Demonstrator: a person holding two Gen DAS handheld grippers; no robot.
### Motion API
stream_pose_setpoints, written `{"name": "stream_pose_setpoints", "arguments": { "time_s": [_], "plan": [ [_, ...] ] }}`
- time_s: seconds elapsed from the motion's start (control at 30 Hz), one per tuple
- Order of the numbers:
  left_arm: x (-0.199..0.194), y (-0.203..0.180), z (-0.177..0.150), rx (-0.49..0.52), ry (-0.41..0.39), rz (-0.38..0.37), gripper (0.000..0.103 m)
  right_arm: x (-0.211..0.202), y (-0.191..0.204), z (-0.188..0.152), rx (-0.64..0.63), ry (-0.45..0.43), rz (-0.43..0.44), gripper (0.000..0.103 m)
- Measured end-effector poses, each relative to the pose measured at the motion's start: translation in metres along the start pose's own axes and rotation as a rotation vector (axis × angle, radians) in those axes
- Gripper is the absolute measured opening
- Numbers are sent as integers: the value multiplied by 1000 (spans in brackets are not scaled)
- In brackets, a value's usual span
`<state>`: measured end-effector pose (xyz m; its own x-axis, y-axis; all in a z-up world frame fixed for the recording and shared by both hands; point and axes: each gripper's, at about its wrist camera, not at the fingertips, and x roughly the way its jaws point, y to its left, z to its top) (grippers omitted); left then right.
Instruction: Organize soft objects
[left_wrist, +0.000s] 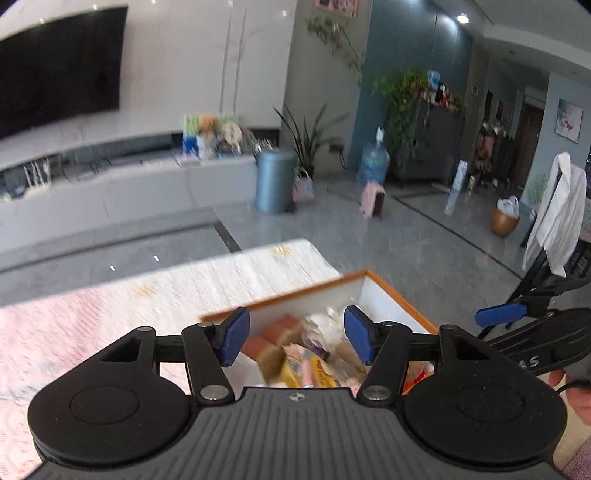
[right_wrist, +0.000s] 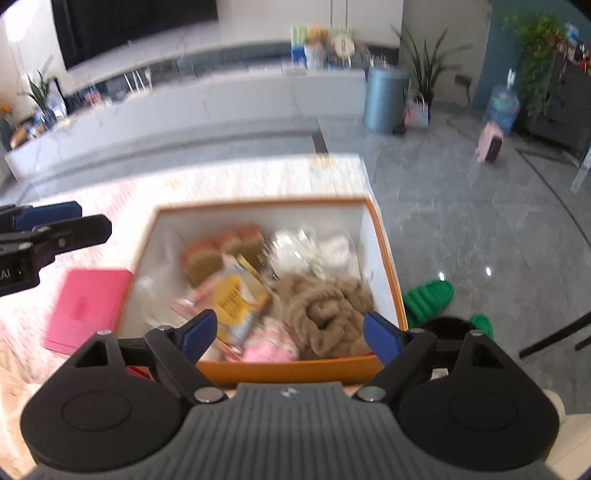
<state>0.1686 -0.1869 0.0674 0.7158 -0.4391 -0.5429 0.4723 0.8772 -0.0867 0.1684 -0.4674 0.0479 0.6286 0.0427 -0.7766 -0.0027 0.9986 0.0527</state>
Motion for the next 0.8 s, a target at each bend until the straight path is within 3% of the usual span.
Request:
{"name": "stream_pose_setpoints", "arguments": {
  "time_s": [0.17, 0.43, 0.53, 0.67, 0.8],
  "plan": [
    [-51, 5, -7, 14, -147, 58, 76, -48, 33, -7, -37, -129, -7, 93],
    [-96, 3, -44, 34, -315, 192, 80, -98, 84, -68, -31, -403, -82, 96],
    [-103, -3, -64, 81, -376, 253, 91, -104, 99, -94, -11, -468, -75, 98],
    [-102, -11, -91, 105, -404, 310, 97, -98, 121, -127, -10, -547, -120, 100],
    [-92, 0, -111, 33, -381, 276, 97, -83, 136, -151, 15, -555, -165, 100]
  ]
}}
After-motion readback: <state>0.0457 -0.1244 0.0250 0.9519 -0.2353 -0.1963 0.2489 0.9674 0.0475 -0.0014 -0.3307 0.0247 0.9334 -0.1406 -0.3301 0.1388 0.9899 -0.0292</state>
